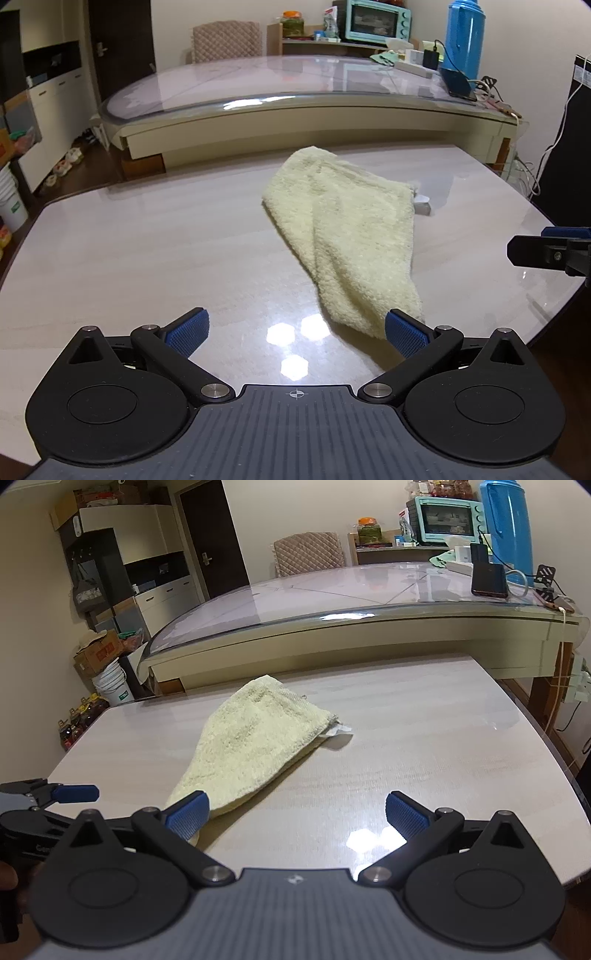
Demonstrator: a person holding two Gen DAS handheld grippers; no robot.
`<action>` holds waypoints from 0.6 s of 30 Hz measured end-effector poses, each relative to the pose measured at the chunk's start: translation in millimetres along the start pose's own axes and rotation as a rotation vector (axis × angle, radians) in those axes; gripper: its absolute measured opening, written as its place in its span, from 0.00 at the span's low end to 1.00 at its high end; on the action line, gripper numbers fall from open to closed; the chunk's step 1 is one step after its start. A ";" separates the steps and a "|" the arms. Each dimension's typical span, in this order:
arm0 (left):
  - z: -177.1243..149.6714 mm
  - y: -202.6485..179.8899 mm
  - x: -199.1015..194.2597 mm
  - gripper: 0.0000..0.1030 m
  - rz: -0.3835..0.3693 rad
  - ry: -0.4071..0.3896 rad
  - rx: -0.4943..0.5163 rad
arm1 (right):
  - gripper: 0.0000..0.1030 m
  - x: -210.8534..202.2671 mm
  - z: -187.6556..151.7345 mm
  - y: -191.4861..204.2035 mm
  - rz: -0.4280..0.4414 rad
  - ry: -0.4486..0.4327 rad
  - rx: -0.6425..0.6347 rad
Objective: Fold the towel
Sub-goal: 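Move the right tool toward a corner of the yellow towel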
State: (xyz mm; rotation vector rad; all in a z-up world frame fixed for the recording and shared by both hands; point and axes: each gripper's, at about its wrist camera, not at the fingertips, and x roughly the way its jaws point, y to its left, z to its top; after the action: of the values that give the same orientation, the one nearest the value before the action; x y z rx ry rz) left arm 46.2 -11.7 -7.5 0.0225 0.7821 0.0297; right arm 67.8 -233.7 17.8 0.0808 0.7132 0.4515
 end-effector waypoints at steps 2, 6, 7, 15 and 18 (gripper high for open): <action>1.5 2.0 1.9 1.00 -0.020 0.017 -0.018 | 1.00 5.8 3.5 0.2 0.006 -0.001 -0.003; 4.9 5.5 6.1 1.00 -0.019 0.016 -0.015 | 1.00 17.2 11.3 0.0 0.008 0.001 -0.005; 5.6 6.2 6.9 1.00 -0.016 0.014 -0.012 | 1.00 19.7 13.4 0.1 0.009 0.000 -0.006; 15.7 14.0 13.6 1.00 -0.006 0.008 -0.004 | 1.00 39.8 27.4 -0.7 0.013 0.004 -0.016; 18.6 16.9 15.2 1.00 -0.001 0.005 -0.002 | 1.00 49.0 32.3 -1.3 0.016 0.008 -0.021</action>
State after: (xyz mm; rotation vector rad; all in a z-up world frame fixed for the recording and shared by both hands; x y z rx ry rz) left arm 69.8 5.5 -4.5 0.0206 0.7875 0.0299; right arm 121.8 -211.4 11.9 0.0649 0.7157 0.4747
